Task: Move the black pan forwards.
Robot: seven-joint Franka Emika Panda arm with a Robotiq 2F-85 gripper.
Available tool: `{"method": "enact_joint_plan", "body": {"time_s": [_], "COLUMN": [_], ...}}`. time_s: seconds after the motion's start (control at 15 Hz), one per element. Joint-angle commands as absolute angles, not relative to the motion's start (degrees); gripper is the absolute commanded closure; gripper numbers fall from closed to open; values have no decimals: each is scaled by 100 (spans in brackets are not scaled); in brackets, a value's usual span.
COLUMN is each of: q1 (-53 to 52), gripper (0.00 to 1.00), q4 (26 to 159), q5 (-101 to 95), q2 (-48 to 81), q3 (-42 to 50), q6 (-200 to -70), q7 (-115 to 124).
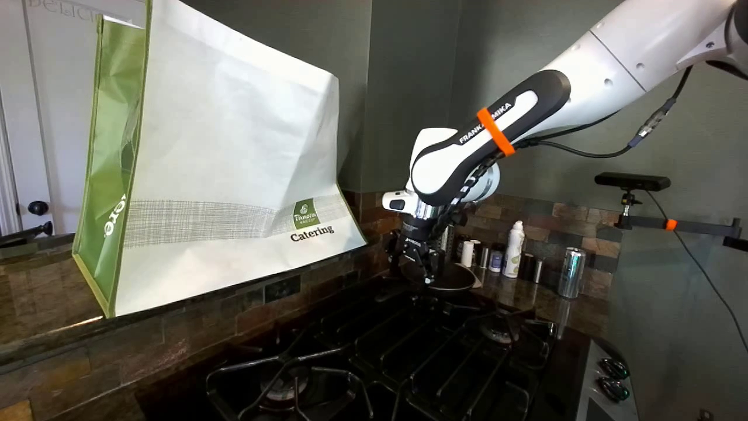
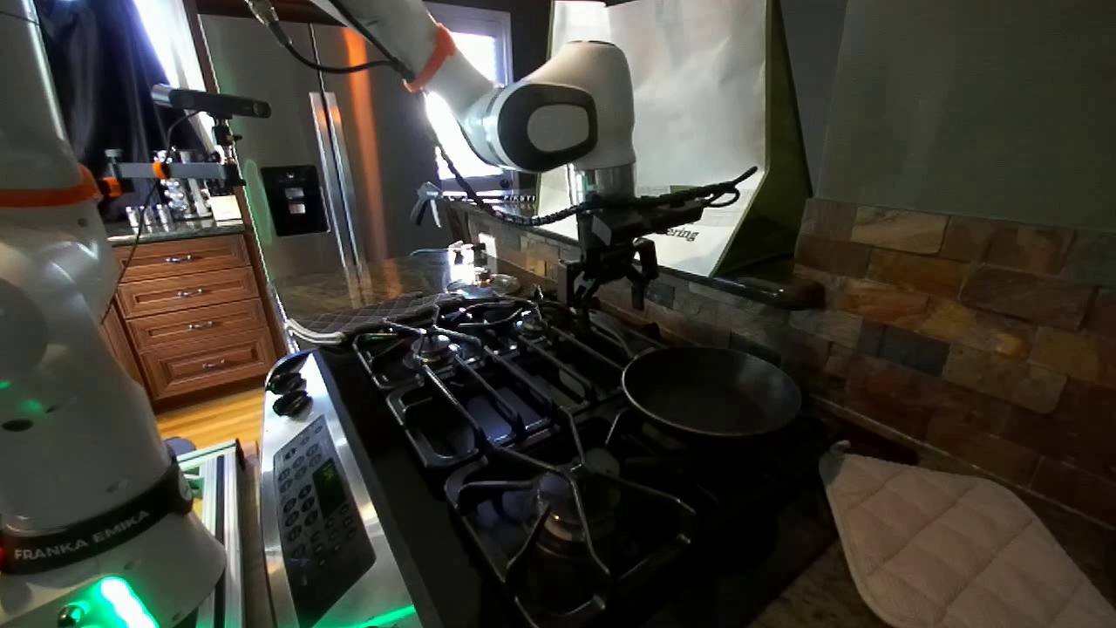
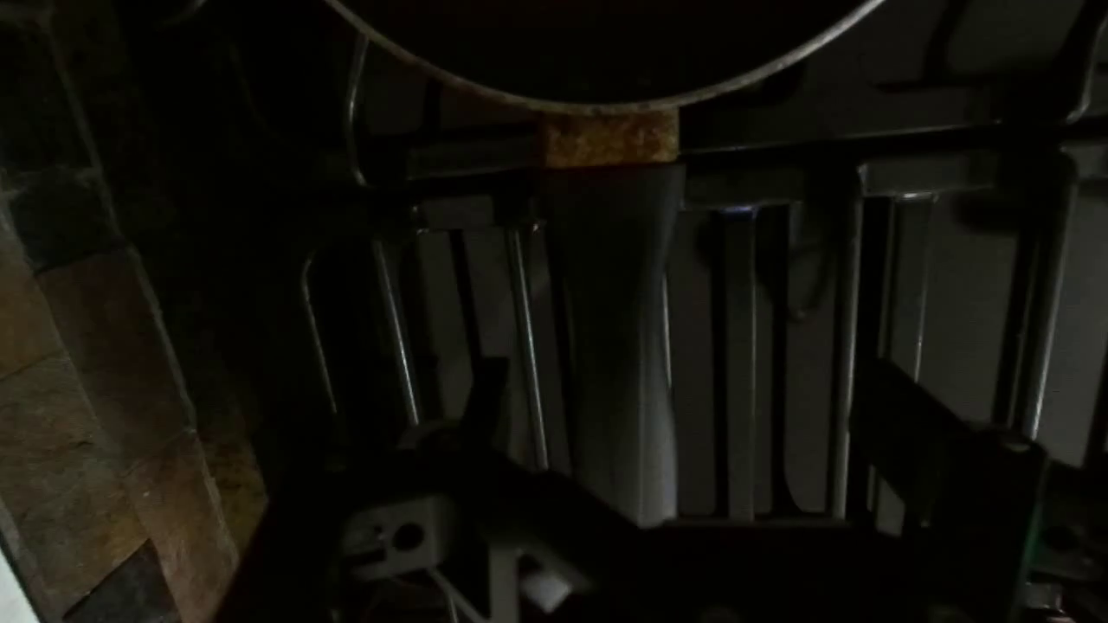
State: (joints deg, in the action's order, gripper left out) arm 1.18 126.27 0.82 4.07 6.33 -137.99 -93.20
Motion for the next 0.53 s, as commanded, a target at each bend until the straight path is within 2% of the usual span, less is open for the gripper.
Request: {"method": "enact_joint_plan", "body": {"time_s": [0.0,0.47], "q1": [302,441], "gripper": [0,0], "q4": [12313,12064], "q5": [153,63], "q2": [771,1091], "q3": [464,327], "q6": [-13765,-13694], "q7": [-9453,-9426]}}
